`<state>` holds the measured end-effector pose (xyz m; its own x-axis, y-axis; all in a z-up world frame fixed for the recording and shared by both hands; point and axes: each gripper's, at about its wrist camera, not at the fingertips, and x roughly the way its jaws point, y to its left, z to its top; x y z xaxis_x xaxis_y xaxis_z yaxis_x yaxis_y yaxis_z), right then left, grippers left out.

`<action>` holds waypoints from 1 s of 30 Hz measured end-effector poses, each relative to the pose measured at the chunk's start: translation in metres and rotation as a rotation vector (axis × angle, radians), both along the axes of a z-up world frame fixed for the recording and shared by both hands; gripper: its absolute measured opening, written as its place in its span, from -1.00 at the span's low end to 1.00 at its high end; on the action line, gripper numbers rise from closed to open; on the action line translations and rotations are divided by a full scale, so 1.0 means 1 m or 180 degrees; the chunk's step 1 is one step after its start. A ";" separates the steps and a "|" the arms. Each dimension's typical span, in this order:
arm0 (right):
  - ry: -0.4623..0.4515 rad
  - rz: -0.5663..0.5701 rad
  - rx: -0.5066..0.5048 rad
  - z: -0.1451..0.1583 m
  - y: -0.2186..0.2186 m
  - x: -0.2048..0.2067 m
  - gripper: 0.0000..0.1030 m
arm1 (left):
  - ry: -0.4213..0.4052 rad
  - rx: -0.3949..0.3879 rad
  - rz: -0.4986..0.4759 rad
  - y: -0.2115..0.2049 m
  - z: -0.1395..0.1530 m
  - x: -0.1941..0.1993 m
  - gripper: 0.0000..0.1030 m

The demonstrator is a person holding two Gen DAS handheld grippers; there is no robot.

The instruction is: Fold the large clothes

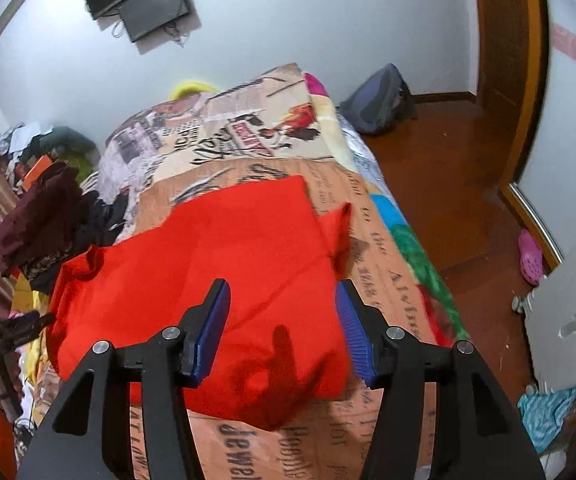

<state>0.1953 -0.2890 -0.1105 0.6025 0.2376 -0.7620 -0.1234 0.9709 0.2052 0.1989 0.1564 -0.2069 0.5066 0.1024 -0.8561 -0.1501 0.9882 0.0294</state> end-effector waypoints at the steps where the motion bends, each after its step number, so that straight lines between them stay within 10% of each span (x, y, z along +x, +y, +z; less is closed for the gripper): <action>1: 0.0002 0.0039 -0.0005 -0.001 0.005 0.001 -0.01 | -0.0002 -0.0003 -0.0021 0.000 -0.003 0.011 0.53; 13: 0.0245 0.0448 -0.0302 -0.035 0.060 0.014 -0.01 | 0.0119 0.0014 0.0648 0.052 -0.040 0.087 0.62; 20: 0.0233 0.0463 -0.0336 -0.031 0.059 0.009 -0.01 | -0.0151 -0.0460 0.1152 0.086 -0.023 0.051 0.62; 30: 0.0073 0.0568 -0.0322 -0.014 0.074 -0.001 -0.01 | -0.0206 -0.0892 0.0919 0.058 0.003 -0.034 0.63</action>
